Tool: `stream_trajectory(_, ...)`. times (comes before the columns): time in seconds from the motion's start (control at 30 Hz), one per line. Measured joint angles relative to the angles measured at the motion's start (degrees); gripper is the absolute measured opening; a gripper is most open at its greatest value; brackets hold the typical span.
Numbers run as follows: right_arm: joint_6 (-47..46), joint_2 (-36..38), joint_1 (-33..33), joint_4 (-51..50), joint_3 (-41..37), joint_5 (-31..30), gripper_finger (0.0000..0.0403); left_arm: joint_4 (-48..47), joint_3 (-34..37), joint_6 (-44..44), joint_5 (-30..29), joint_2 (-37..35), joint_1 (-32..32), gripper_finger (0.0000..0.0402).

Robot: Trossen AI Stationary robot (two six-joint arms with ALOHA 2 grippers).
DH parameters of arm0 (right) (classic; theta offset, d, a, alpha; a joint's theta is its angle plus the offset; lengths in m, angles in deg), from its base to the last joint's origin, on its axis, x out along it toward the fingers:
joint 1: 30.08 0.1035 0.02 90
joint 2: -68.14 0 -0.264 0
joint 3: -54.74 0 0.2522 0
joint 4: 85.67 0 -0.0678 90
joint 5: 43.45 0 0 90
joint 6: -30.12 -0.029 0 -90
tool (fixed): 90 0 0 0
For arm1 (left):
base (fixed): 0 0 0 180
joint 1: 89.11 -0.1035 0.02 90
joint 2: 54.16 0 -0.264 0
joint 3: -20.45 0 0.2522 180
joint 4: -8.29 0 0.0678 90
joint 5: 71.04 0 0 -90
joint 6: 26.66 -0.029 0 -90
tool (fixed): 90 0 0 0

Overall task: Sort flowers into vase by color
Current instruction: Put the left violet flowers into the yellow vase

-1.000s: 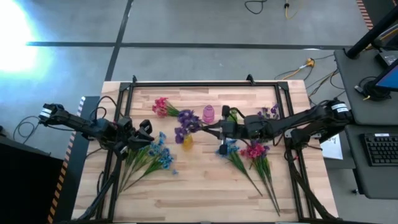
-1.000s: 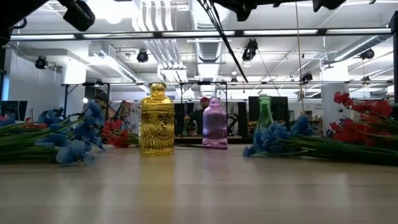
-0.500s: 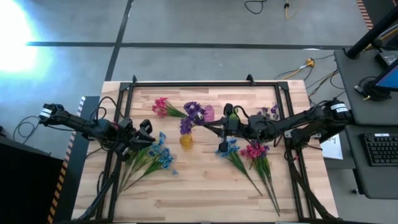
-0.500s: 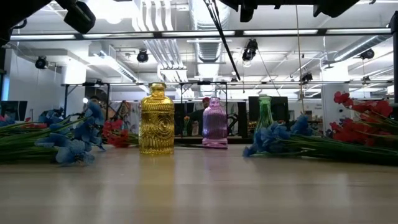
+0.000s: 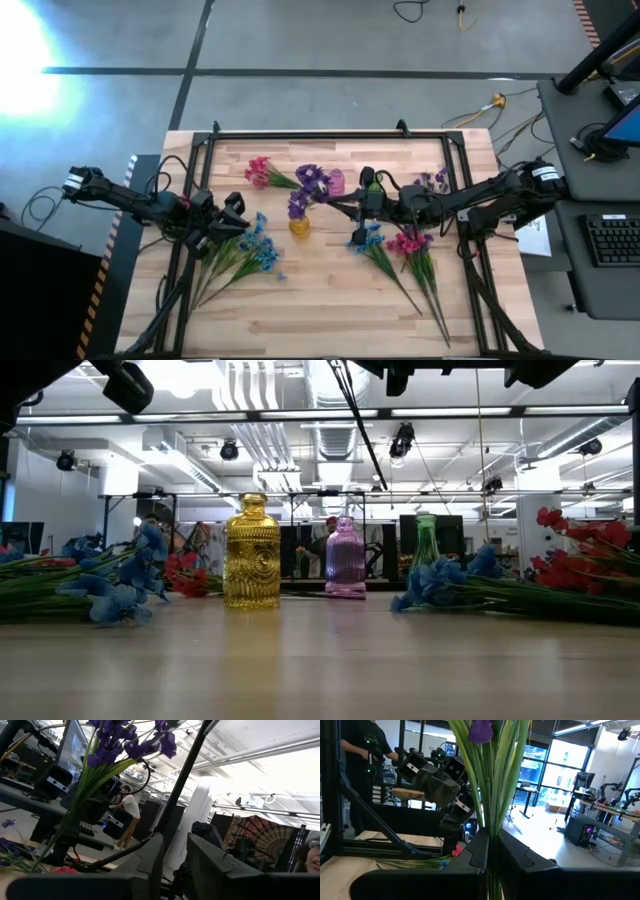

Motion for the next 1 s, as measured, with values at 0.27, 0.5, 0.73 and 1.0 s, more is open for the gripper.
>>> stream_trajectory(0.27, -1.91, 0.0, 0.0, 3.58, -0.03, 0.14, 0.0018, 0.0, 0.0, -0.28, 0.0, 0.02, -0.02, 0.0075)
stream_trajectory(0.5, -2.88, -0.07, 0.0, 7.03, -0.14, 0.19, 0.0018, 0.02, 0.0, -1.48, -0.02, 0.0, 0.0, 0.0075)
stream_trajectory(0.73, -3.44, -5.54, 0.0, 16.74, -0.17, 0.2, 0.0018, 0.02, 0.0, -1.48, -0.02, 0.02, 0.0, 0.0075)
stream_trajectory(1.0, -3.41, -12.32, 0.0, 30.93, 0.02, 0.2, 0.0018, 0.0, 0.0, -1.48, -0.02, 0.0, -0.02, 0.0075)
